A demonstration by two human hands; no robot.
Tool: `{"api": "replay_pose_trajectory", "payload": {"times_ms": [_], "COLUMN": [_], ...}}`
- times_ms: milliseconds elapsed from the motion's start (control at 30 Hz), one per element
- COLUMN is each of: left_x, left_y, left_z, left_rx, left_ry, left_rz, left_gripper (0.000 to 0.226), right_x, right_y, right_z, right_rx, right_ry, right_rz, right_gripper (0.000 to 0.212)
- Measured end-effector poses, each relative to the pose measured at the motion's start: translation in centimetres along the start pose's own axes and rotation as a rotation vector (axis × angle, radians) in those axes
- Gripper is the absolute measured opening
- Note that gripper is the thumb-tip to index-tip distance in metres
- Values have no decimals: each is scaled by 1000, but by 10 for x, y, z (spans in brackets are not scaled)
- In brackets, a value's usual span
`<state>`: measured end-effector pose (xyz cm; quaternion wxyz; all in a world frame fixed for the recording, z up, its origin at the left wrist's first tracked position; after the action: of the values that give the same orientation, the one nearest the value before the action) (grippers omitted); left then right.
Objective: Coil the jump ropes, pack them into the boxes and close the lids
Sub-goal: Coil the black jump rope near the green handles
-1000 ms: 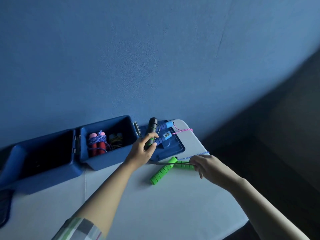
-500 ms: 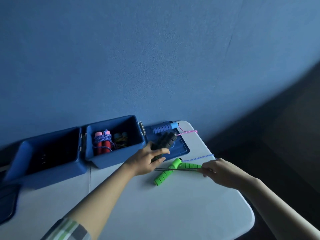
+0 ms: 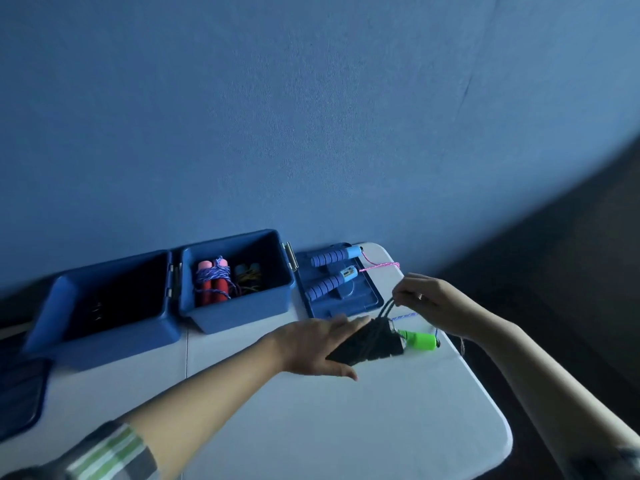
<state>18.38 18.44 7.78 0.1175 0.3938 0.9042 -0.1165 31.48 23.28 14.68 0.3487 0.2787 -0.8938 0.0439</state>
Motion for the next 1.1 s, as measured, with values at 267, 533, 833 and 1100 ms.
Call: {"api": "replay_pose_trajectory", "payload": {"times_ms": [267, 533, 833, 1100], "left_x": [-27, -7, 68, 66], "left_y": [-6, -11, -22, 2], "left_z": [-36, -77, -101, -37], "left_rx": [-242, -609, -924, -437], "left_ry": [-232, -487, -486, -112], "left_rz": [89, 24, -379, -620], "left_gripper": [81, 65, 63, 56], "right_x": [-13, -40, -31, 53], "right_y": [14, -1, -53, -68], "right_z": [31, 74, 78, 70], "right_rx": [132, -98, -171, 32], "right_ry": [420, 480, 117, -353], "right_rz": [214, 402, 439, 168], "right_gripper": [14, 47, 29, 47]}}
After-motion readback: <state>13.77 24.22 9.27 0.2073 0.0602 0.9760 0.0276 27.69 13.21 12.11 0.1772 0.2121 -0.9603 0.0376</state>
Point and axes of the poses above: each hand's wrist, its own y-axis towards the middle knuckle, its own z-axis out of the palm, x = y × z, the point moved 10 cm from there along y, towards the middle knuckle, and after that the axes turned 1 degree about z, right-handed, at the moved point
